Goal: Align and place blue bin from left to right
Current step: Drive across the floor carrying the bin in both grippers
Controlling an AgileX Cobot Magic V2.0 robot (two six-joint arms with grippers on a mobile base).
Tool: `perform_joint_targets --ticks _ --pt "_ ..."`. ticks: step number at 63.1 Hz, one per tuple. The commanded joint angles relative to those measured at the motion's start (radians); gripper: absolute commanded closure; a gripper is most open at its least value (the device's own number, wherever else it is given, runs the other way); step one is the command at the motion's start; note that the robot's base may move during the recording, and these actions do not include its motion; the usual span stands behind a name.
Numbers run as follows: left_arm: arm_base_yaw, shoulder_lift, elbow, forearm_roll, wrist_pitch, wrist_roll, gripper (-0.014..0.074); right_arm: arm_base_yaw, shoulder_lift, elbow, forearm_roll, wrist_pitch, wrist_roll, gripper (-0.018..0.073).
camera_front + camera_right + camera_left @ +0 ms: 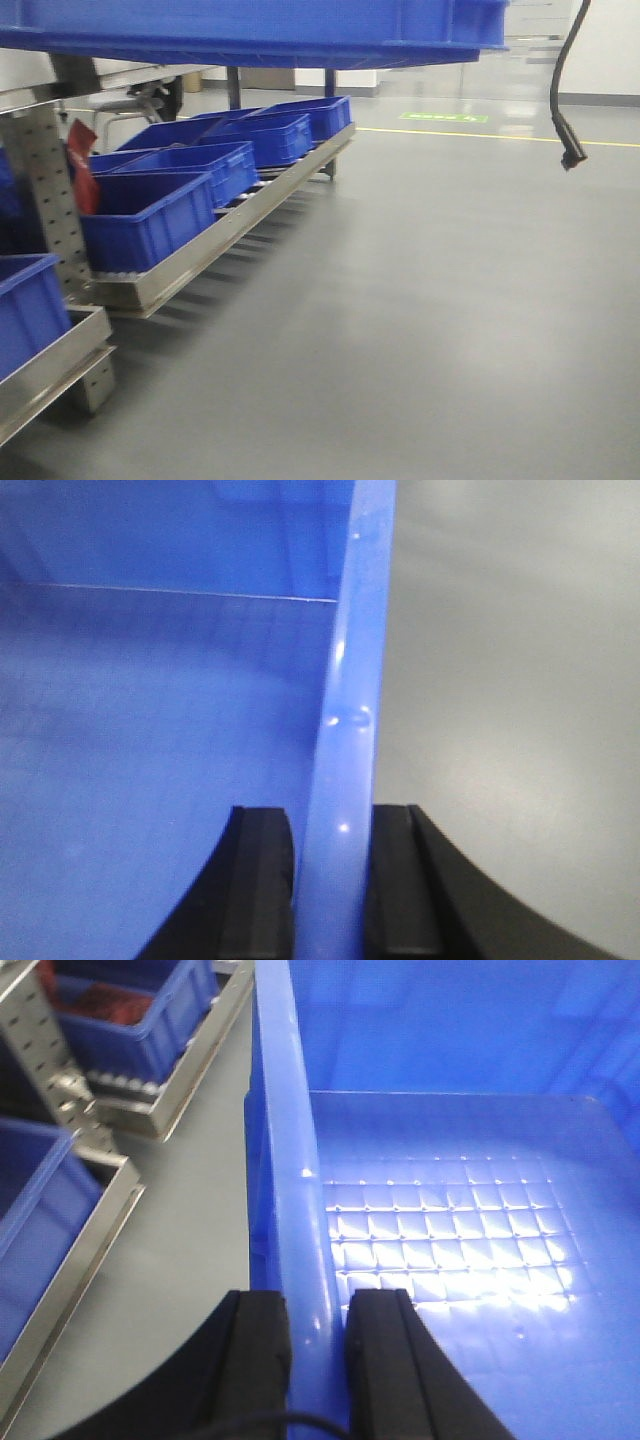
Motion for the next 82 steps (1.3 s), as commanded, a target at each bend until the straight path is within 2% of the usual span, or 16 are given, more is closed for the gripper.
perform_joint_targets --ticks 1,82 --pt "0.002 -0.027 -0.021 0.009 -0.074 0.005 0.0605 -0.001 -0.032 -0.014 -0.024 -0.086 -0.025 0.0629" --pt "0.002 -0.027 -0.021 0.009 -0.074 0.005 0.0605 -0.001 -0.032 -0.014 -0.024 -0.086 -0.025 0.0629"
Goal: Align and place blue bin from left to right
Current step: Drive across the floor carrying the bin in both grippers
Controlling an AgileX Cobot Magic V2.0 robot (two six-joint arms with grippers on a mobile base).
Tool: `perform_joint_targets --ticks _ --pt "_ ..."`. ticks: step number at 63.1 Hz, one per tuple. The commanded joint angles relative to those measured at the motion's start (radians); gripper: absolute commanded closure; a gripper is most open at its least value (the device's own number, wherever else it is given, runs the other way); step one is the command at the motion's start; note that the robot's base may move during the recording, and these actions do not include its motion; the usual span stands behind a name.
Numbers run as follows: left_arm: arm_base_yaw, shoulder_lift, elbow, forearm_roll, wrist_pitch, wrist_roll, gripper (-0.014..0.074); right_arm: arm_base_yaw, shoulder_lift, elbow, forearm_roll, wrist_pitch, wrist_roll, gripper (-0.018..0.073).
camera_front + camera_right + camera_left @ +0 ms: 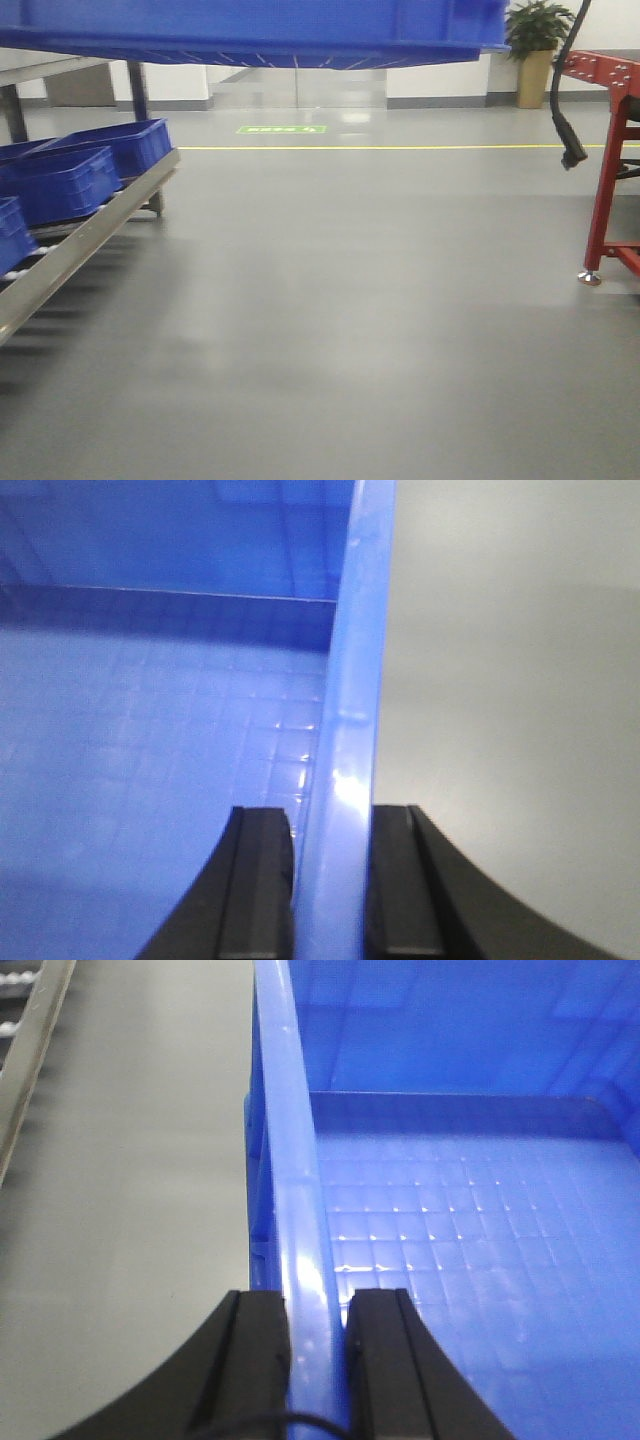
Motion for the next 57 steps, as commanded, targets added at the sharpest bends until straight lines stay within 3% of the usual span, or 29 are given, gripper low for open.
perform_joint_targets --ticks 1,57 --pt "0.002 -0.027 -0.021 0.009 -0.074 0.005 0.0605 -0.001 -0.032 -0.014 -0.024 -0.086 -0.025 0.0629" --pt "0.002 -0.027 -0.021 0.009 -0.092 0.005 0.0605 -0.001 -0.032 -0.014 -0.024 -0.098 -0.025 0.0629"
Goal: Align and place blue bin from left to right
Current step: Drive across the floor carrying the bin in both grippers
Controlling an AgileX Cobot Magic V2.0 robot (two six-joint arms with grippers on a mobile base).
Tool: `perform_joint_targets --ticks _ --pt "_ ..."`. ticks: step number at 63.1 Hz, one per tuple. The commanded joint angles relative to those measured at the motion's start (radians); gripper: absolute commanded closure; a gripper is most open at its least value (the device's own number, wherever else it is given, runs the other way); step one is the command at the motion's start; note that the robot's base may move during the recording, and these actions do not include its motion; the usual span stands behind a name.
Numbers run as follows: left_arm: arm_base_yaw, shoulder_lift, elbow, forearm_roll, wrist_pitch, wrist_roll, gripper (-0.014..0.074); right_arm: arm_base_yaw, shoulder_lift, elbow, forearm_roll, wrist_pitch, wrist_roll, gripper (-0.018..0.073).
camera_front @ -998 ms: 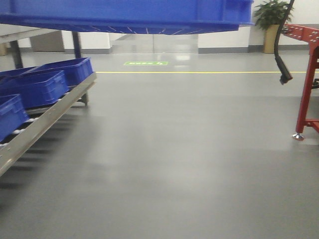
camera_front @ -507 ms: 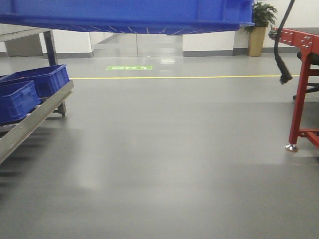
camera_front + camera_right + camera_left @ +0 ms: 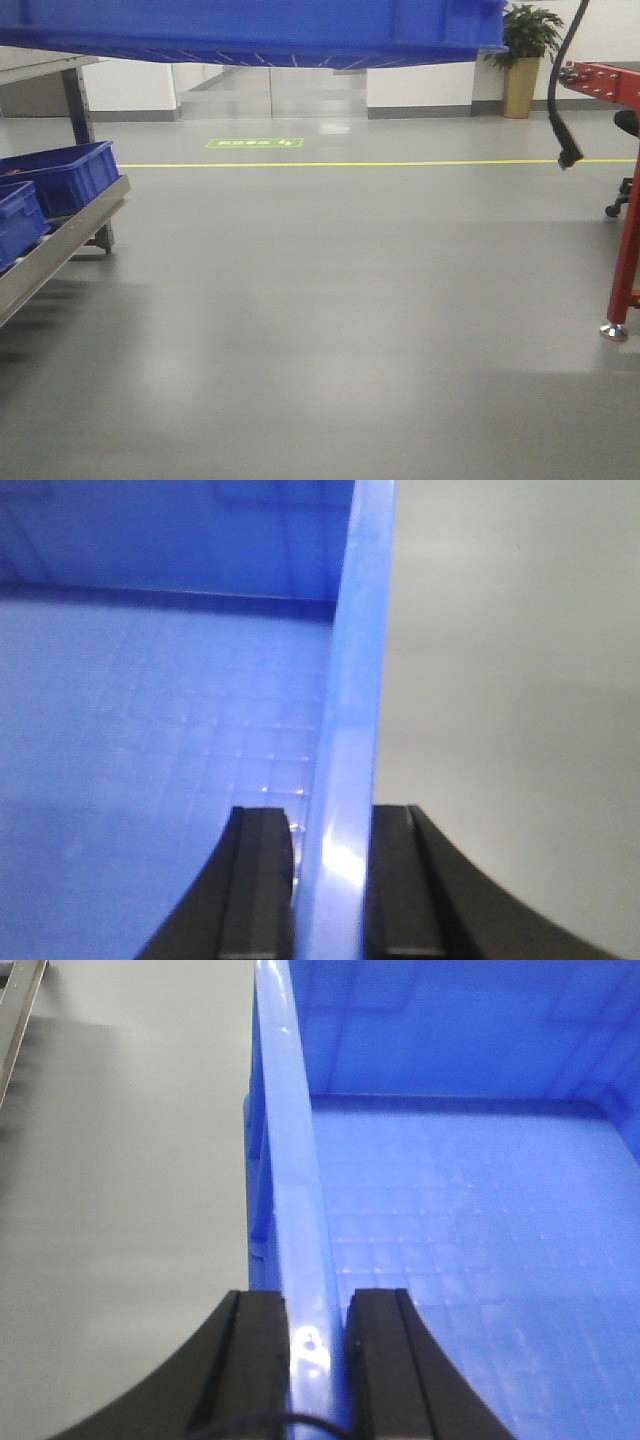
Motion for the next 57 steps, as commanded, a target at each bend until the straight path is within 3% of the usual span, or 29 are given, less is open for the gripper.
perform_joint_targets --ticks 1,57 --pt "0.002 -0.027 -0.021 0.009 -0.086 0.005 0.0605 -0.001 -0.032 -0.014 -0.024 -0.098 -0.025 0.0629" --pt "0.002 -0.027 -0.021 0.009 -0.086 0.005 0.0605 -0.001 -0.032 -0.014 -0.024 -0.098 -0.025 0.0629"
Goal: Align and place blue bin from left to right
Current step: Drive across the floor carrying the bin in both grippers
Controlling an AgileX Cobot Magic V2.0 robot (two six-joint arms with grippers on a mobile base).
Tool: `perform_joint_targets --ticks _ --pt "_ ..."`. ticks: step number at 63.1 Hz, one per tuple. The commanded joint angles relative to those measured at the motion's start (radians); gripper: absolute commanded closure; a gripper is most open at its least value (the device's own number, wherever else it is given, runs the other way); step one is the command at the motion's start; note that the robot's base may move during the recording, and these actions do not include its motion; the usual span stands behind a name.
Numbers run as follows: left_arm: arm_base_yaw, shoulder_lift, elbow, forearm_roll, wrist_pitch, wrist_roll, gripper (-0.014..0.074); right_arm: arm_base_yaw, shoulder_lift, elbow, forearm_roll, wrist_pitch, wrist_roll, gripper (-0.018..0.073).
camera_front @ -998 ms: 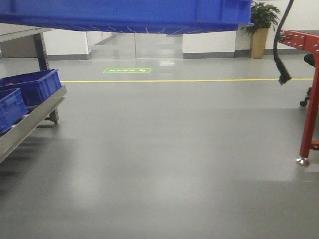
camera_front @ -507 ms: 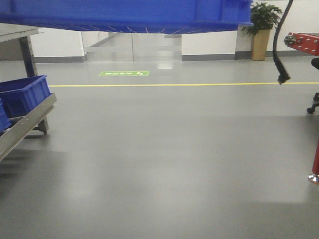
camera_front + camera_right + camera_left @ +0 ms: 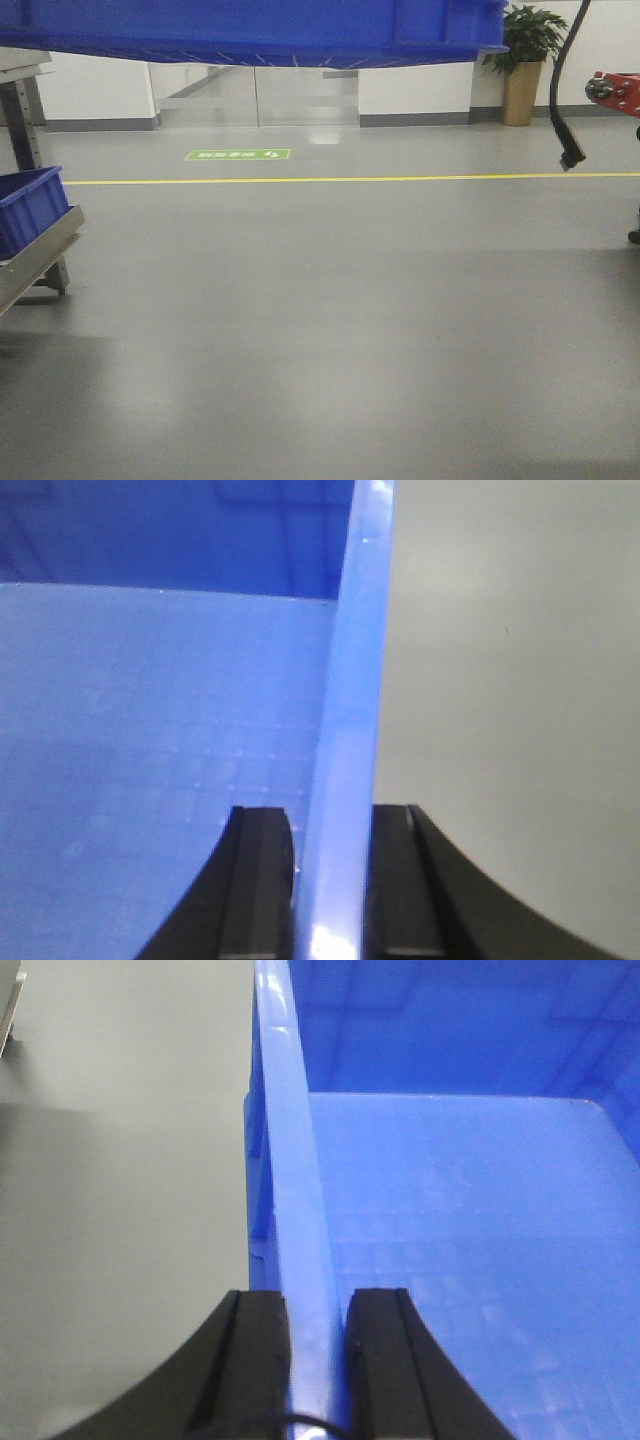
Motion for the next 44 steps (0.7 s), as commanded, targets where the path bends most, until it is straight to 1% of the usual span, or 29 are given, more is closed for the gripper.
perform_joint_targets --ticks 1,44 --pt "0.002 -0.027 -0.021 0.009 -0.086 0.005 0.0605 -0.001 -0.032 -0.014 -0.024 -0.096 -0.025 0.0629" --pt "0.002 -0.027 -0.021 0.009 -0.086 0.005 0.0605 -0.001 -0.032 -0.014 -0.024 -0.096 -0.025 0.0629"
